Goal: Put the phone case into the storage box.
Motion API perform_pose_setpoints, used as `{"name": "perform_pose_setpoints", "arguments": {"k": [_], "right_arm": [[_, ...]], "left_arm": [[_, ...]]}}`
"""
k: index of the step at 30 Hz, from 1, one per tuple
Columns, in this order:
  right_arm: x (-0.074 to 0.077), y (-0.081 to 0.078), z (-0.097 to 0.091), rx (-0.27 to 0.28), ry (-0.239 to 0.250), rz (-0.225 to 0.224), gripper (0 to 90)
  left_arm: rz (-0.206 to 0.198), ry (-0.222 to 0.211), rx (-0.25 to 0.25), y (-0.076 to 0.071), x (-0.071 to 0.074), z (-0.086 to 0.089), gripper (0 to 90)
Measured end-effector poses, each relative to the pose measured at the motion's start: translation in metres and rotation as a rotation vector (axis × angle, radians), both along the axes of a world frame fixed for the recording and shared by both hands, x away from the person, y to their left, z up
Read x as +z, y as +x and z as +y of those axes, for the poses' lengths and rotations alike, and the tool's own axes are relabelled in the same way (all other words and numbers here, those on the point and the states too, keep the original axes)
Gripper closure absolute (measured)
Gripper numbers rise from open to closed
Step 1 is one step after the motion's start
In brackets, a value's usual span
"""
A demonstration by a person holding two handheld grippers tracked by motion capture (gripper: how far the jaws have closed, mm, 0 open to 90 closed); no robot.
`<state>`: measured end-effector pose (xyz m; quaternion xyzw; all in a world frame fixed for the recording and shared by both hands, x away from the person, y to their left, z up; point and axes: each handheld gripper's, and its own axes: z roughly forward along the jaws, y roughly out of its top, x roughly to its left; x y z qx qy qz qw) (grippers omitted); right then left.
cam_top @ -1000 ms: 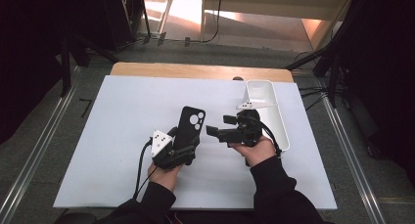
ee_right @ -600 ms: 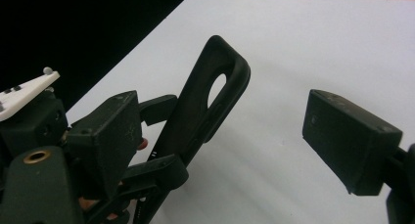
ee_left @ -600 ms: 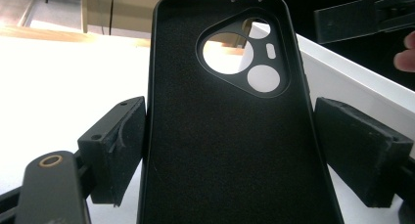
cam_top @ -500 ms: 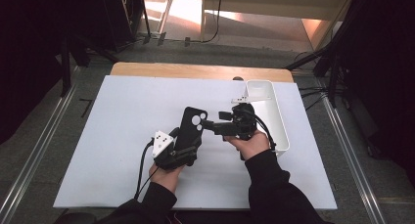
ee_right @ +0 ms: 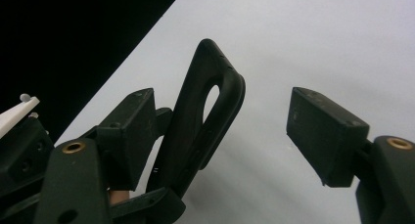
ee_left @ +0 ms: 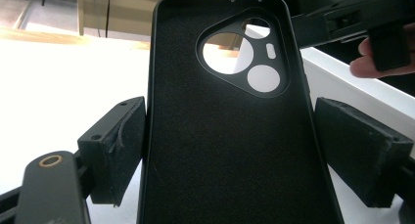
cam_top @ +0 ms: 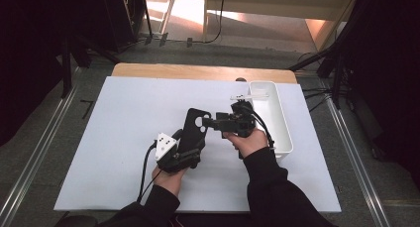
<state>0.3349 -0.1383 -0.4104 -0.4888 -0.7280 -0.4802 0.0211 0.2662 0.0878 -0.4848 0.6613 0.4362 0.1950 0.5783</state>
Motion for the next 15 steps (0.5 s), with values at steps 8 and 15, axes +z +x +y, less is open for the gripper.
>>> {"name": "perform_pose_setpoints", "arguments": {"k": [8,15], "right_arm": [[-0.003,0.009,0.005,-0.005,0.007,0.037,36.1],[-0.005,0.015,0.007,-0.017,0.027,0.105,48.2]], "left_arm": [[0.005,-0.016,-0.005,-0.001,0.000,-0.003,14.6],[0.015,-0.020,-0.014,-0.002,0.000,-0.003,14.5]]}}
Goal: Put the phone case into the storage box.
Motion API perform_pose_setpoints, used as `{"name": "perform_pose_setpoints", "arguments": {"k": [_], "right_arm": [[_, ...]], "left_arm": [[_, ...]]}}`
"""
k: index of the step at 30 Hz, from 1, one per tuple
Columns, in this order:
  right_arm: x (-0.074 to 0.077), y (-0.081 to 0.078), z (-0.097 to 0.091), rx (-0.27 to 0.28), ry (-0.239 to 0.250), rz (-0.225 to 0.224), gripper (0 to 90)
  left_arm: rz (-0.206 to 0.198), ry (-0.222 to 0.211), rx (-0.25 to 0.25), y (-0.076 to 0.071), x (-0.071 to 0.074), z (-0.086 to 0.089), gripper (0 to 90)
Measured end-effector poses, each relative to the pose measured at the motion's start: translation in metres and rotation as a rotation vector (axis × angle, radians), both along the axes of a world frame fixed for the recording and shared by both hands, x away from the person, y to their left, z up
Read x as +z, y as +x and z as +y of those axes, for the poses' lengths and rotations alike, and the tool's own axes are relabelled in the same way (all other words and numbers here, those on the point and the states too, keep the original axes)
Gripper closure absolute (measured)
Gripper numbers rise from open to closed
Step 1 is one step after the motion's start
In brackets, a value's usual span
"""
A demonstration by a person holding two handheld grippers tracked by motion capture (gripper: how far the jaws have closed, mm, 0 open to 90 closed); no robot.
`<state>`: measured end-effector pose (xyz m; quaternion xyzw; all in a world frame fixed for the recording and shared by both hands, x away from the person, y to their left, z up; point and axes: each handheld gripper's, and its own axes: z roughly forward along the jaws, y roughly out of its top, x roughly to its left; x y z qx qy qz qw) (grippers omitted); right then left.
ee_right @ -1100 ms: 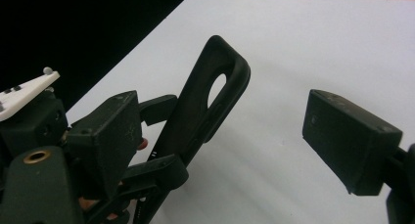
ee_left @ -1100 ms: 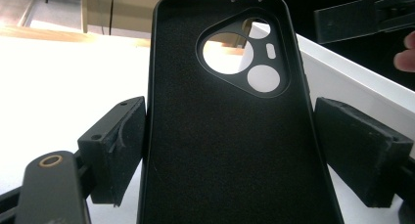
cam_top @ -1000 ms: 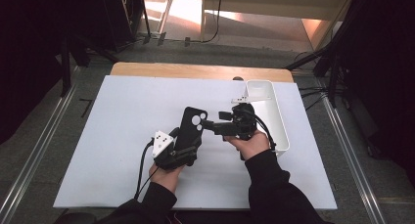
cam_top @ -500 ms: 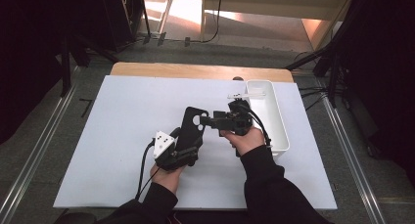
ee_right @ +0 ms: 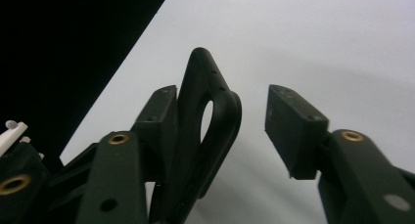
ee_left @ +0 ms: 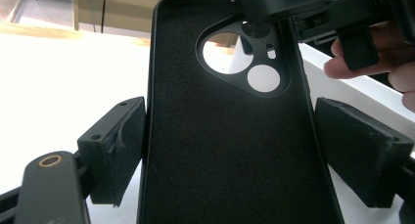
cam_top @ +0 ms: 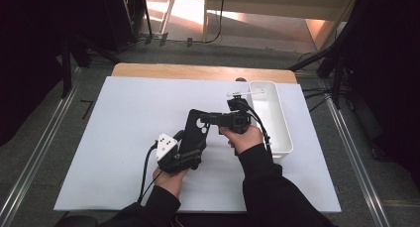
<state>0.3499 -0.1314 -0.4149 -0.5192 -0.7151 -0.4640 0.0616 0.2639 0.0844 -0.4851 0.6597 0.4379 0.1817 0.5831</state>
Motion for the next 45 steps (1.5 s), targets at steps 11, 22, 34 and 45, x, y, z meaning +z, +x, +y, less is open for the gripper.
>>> {"name": "perform_pose_setpoints", "arguments": {"k": [11,22,34,45], "right_arm": [[-0.004,0.003,0.004,0.008,-0.002,0.051,75.8],[-0.002,0.002,0.001,0.005,0.012,0.066,76.8],[0.003,0.000,0.000,0.016,-0.003,0.027,77.0],[0.007,0.000,-0.009,-0.002,-0.032,-0.012,77.0]], "left_arm": [[-0.001,0.003,-0.014,-0.003,-0.002,-0.005,14.3],[-0.019,0.017,-0.026,-0.003,0.003,-0.004,13.5],[0.035,0.029,-0.084,0.003,0.014,-0.001,5.7],[0.144,0.068,-0.144,0.010,0.023,0.001,0.0]]}}
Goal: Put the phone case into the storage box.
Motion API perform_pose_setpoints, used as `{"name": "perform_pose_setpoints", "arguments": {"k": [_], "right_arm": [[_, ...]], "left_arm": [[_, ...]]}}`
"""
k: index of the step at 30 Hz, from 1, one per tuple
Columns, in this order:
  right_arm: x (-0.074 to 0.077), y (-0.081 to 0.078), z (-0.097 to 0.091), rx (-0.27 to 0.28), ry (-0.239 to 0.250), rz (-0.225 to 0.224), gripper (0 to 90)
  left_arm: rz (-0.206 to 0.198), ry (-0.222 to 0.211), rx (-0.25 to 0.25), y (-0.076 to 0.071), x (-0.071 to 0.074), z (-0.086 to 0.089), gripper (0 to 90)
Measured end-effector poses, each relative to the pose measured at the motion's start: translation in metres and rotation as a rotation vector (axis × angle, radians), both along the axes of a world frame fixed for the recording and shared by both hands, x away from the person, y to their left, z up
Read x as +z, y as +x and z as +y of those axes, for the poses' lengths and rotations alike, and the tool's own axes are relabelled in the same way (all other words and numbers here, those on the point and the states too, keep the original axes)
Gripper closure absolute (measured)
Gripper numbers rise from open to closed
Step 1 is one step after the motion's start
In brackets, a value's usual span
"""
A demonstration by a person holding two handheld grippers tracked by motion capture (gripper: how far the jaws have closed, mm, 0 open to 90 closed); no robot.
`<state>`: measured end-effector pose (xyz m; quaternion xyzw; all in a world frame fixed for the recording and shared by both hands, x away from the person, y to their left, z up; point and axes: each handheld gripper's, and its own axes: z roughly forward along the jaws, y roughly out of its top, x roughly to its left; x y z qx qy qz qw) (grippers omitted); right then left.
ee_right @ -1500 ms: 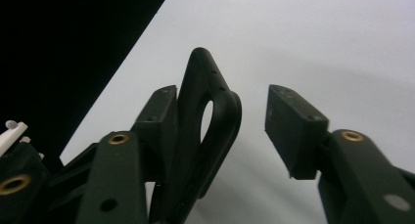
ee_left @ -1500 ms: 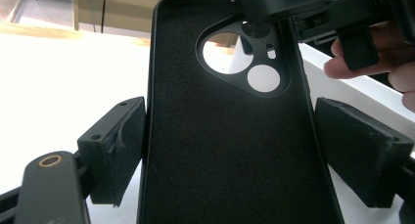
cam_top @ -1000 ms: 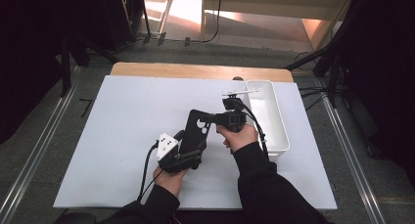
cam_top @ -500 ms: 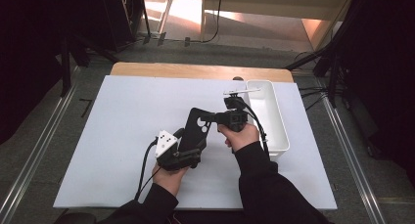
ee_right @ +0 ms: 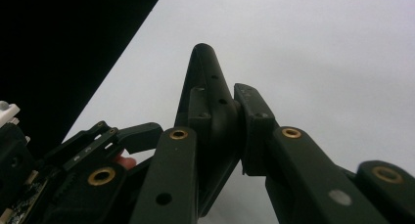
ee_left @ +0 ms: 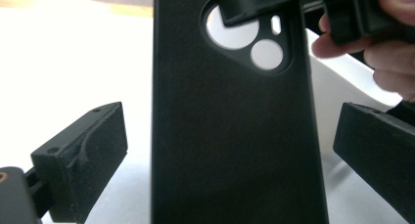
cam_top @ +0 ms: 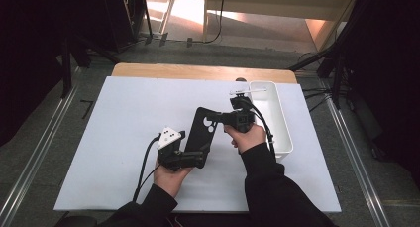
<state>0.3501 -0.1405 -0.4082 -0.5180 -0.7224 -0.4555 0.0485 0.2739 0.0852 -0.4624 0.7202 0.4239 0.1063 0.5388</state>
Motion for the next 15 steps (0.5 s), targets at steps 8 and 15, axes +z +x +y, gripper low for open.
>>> {"name": "perform_pose_setpoints", "arguments": {"k": [8,15], "right_arm": [[0.003,0.000,-0.009,-0.012,-0.028,-0.038,76.9],[0.005,-0.002,-0.012,0.004,-0.054,-0.086,76.9]], "left_arm": [[0.080,0.036,-0.058,0.009,0.008,0.006,0.0],[0.128,0.056,-0.094,0.017,0.014,0.013,0.0]]}}
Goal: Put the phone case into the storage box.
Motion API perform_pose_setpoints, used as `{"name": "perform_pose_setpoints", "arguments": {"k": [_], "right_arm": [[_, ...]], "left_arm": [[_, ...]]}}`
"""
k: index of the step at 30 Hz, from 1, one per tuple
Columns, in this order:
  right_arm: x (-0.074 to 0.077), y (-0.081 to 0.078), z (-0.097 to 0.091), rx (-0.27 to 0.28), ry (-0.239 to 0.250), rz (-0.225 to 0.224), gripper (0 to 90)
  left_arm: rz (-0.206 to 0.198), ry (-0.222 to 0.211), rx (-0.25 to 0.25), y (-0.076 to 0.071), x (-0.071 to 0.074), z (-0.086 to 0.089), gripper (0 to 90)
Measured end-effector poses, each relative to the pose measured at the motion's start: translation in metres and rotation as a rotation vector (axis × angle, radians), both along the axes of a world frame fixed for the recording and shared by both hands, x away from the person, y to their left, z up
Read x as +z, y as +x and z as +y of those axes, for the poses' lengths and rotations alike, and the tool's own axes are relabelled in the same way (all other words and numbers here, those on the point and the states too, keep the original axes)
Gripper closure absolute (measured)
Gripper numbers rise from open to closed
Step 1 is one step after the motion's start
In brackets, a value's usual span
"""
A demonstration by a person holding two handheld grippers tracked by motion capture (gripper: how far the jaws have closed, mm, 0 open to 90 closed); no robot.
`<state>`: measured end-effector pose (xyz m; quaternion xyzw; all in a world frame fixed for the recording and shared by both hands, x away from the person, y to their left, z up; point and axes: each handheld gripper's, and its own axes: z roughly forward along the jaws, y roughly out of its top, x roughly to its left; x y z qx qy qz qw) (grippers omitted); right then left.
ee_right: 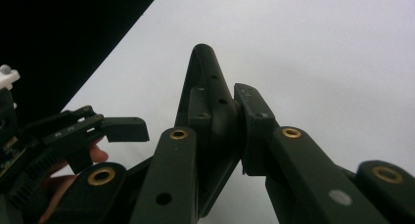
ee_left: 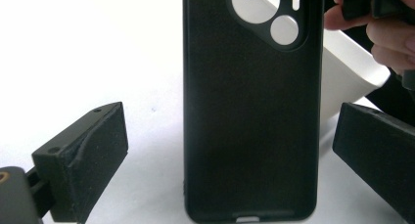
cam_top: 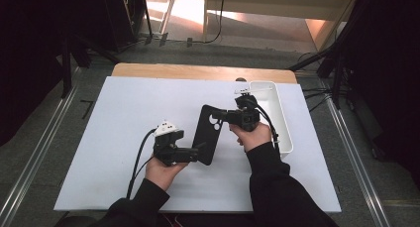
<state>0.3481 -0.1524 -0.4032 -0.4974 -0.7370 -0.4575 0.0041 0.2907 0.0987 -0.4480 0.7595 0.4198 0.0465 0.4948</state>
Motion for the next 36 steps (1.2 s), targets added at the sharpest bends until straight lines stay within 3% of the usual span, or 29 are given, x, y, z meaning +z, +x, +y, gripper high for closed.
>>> {"name": "perform_pose_setpoints", "arguments": {"k": [5,9,12,17,22,25,33,36], "right_arm": [[0.002,-0.001,-0.004,0.026,-0.012,-0.035,76.8],[0.003,-0.002,-0.007,0.050,-0.016,-0.065,76.8],[0.004,-0.003,-0.010,0.072,-0.020,-0.079,76.8],[0.005,-0.005,-0.014,0.115,-0.027,-0.100,76.8],[0.006,-0.006,-0.015,0.162,-0.039,-0.122,76.8],[0.007,-0.007,-0.014,0.191,-0.051,-0.137,76.8],[0.005,-0.007,-0.015,0.275,-0.065,-0.147,76.7],[0.005,-0.007,-0.015,0.296,-0.058,-0.149,76.7]], "left_arm": [[0.052,0.001,-0.022,0.006,0.004,0.006,0.0],[0.063,0.032,-0.041,0.009,0.007,0.009,0.0],[0.081,0.032,-0.070,0.011,0.010,0.012,1.3],[0.110,0.078,-0.116,0.014,0.014,0.013,2.3],[0.152,0.083,-0.148,0.017,0.017,0.018,6.0],[0.150,0.080,-0.158,0.019,0.019,0.021,13.8],[0.172,0.111,-0.242,0.023,0.024,0.023,16.0],[0.163,0.122,-0.273,0.024,0.027,0.023,17.0]]}}
